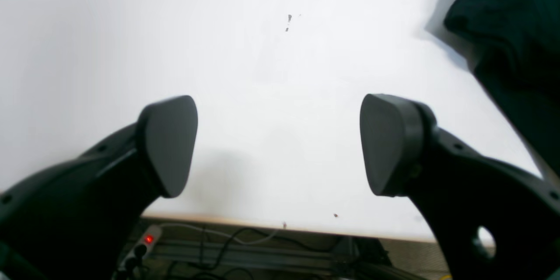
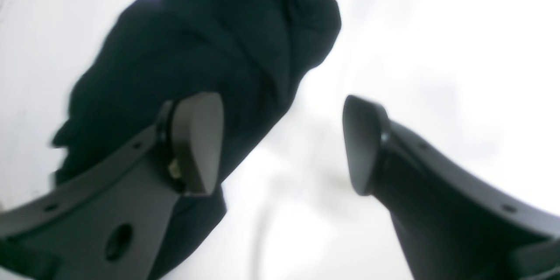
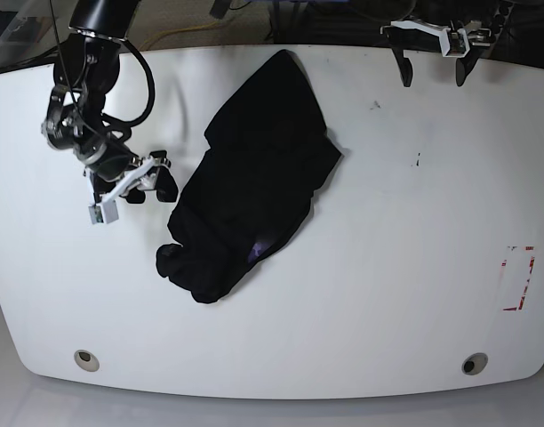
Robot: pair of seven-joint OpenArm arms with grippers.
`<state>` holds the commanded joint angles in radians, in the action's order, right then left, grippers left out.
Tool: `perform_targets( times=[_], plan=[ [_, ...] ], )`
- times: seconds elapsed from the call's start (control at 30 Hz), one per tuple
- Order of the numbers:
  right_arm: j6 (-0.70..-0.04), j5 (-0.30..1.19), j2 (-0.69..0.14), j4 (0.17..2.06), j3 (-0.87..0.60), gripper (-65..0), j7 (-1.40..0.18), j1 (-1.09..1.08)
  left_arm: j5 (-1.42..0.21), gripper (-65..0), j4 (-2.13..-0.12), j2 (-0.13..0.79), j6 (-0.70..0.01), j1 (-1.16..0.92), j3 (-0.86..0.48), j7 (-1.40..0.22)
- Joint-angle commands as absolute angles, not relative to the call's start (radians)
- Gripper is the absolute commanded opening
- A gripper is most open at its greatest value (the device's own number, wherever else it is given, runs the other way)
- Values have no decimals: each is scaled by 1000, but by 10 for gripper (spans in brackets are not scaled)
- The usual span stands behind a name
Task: Fold the T-shirt properly
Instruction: 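Reach the right gripper to the black T-shirt edge and grasp it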
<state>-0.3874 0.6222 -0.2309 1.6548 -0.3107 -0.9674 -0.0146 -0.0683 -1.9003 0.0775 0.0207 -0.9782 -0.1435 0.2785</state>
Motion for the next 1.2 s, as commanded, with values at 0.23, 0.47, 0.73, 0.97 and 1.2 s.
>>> perform_targets(
  times=[0.23, 0.47, 0.73, 0.97, 1.2],
  plan=[
    [-387, 529, -232, 1509, -206, -247, -860, -97, -38, -108, -1899, 81, 21, -946, -143, 278],
    [-387, 455, -232, 1432, -136, -249, -773, -108, -36, -108, -1890, 82, 21, -903, -143, 268],
    [-378, 450, -232, 1380, -74, -250, -668, -108, -38, -108, -1886, 140, 21, -852, -142, 171],
    [-377, 450, -232, 1259, -65, -365, -610, -153, -38, -108, -1886, 143, 21, -814, -139, 168],
    [-377, 450, -236, 1280, -67, -650, -613, -176, -38, -108, -1883, 154, 21, -792, -116, 168]
  ],
)
